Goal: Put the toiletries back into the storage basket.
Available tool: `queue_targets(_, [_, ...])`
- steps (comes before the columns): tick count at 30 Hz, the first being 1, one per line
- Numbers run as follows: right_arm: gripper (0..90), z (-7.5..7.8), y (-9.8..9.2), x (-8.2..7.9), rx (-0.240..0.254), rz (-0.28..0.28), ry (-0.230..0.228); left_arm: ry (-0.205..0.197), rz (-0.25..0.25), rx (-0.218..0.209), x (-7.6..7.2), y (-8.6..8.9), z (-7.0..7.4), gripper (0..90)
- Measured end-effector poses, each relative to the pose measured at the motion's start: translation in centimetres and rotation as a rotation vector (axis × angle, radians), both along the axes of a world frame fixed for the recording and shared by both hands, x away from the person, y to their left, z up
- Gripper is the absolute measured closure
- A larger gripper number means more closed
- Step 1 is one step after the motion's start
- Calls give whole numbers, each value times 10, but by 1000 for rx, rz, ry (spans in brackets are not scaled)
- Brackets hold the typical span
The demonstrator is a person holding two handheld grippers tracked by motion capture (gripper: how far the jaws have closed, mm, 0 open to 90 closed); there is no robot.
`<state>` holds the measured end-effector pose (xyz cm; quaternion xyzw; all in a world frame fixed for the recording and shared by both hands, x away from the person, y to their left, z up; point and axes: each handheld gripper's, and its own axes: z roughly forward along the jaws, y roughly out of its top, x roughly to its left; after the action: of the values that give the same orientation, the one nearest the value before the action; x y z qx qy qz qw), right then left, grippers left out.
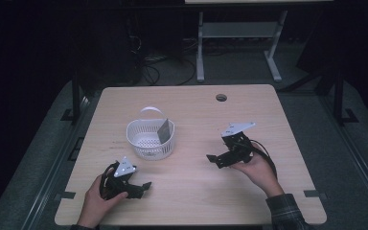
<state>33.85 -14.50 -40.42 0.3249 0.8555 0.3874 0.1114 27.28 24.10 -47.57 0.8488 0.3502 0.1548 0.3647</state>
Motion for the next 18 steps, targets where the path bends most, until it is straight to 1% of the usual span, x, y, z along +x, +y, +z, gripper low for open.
queue_targets(4, [25,-9,-15,-6,4,-33,2,-1,2,-1,0,0,0,129])
queue_targets(7, [22,-14,-27,-10,-11,-57,7,2,3,-4,0,0,0,129])
queue_targets(13, [16,-24,-44,-21,-16,-103,16,2,0,0,-1,0,0,129])
queue_targets(18, [5,-32,-58,-31,-28,-129,20,3,0,1,-1,0,0,129])
